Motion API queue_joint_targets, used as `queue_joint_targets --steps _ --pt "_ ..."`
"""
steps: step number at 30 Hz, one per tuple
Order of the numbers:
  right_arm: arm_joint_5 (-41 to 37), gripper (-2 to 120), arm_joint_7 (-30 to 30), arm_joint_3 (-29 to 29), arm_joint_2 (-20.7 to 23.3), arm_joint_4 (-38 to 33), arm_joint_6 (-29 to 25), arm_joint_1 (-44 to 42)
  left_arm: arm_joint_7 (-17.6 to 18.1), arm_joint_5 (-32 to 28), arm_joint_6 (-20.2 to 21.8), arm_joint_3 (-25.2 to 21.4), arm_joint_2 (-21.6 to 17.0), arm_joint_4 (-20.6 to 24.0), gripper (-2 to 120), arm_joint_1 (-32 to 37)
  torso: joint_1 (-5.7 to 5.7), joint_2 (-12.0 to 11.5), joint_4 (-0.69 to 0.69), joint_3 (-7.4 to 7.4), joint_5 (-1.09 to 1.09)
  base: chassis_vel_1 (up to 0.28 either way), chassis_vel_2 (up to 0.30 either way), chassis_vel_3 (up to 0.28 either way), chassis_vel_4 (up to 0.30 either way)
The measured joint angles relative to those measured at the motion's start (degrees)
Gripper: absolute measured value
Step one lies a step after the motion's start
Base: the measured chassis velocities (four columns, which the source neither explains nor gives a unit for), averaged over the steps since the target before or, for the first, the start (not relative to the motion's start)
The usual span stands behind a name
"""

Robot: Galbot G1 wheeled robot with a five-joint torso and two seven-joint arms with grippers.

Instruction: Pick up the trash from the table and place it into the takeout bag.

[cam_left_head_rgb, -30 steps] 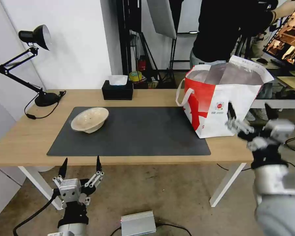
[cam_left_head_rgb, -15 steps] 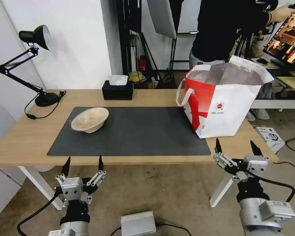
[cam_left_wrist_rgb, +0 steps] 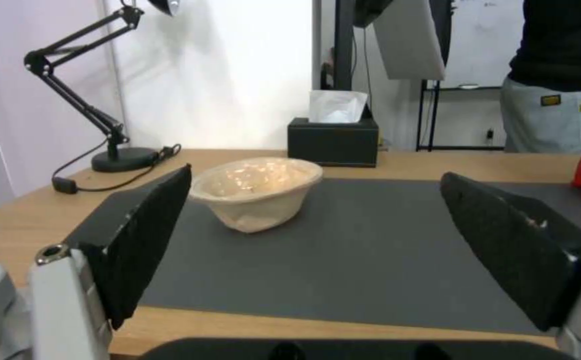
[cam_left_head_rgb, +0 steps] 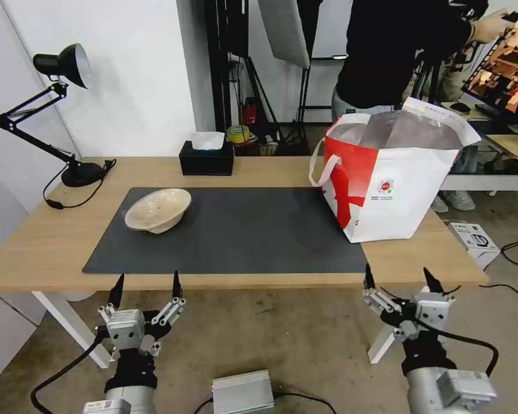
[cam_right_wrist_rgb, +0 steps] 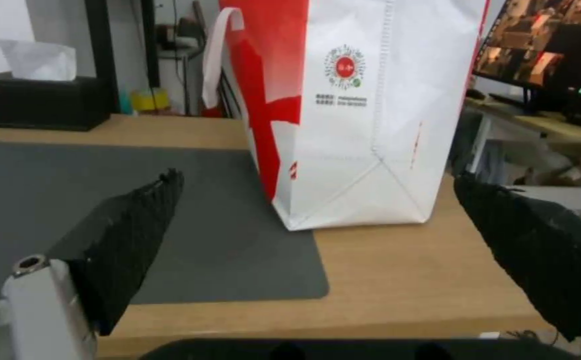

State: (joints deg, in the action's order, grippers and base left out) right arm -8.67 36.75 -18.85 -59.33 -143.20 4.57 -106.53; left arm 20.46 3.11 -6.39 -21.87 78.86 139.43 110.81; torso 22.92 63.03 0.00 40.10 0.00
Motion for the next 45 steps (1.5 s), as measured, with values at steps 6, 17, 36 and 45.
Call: queue_joint_targets --steps 6,17,36,45 --pt "0.03 100 0.46 0.56 0.03 0.0 0.6 -0.21 0.0 -0.07 0.03 -0.16 0.01 -0.09 100 -0.06 0.0 0.0 0.0 0.0 0.0 0.0 0.0 0.0 0.0" --pt "2.05 100 0.48 2.25 -0.82 0.6 1.19 -1.02 0.01 -0.18 0.07 -0.3 0.04 -0.48 100 -0.34 0.0 0.0 0.0 0.0 0.0 0.0 0.0 0.0 0.0" --pt "2.56 100 0.36 2.15 -0.54 0.3 1.47 -1.34 0.03 -0.41 0.14 -0.37 0.04 -0.57 100 -0.59 0.0 0.0 0.0 0.0 0.0 0.0 0.0 0.0 0.0" --pt "2.58 100 0.37 2.14 -0.51 0.34 1.5 -1.32 0.03 -1.3 0.27 -0.91 -0.17 -0.64 100 -0.89 0.0 0.0 0.0 0.0 0.0 0.0 0.0 0.0 0.0"
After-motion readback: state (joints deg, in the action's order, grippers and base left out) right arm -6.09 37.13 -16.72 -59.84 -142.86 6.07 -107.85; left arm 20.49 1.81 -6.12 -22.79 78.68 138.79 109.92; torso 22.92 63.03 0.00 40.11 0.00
